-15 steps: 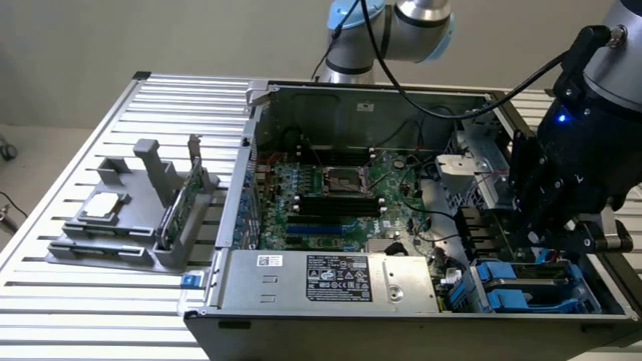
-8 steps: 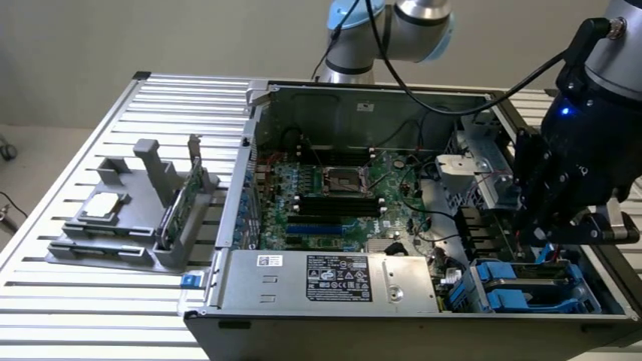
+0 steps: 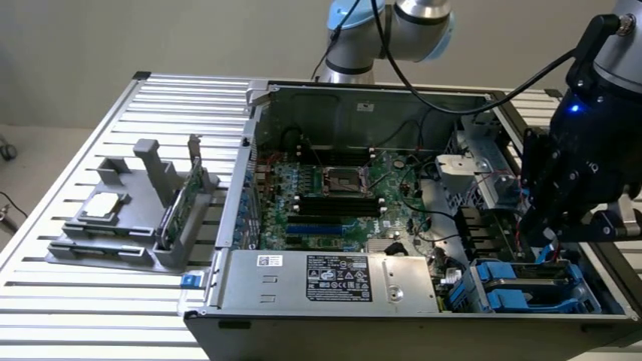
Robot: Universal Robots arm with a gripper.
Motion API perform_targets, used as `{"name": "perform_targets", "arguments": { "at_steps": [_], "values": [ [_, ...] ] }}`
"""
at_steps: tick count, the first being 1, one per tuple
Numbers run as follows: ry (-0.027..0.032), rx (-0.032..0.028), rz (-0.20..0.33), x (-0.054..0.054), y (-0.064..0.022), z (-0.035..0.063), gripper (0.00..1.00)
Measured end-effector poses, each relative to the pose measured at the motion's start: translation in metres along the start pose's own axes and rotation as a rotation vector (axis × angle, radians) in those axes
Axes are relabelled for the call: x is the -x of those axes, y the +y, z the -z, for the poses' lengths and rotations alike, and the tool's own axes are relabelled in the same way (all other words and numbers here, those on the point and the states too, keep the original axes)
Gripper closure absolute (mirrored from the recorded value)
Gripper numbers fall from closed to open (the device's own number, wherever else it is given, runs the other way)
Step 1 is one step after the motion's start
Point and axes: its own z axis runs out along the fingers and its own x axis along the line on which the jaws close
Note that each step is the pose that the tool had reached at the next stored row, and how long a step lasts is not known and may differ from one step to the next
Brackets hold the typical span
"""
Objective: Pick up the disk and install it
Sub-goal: 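Insert the second disk wire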
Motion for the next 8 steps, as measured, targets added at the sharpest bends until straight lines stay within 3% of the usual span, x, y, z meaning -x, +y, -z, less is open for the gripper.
{"name": "perform_targets", "arguments": {
  "at_steps": [8],
  "values": [
    [-0.0145,0.0000,0.002,-0.0045,0.0027,-0.0047,0.74]
  ]
}}
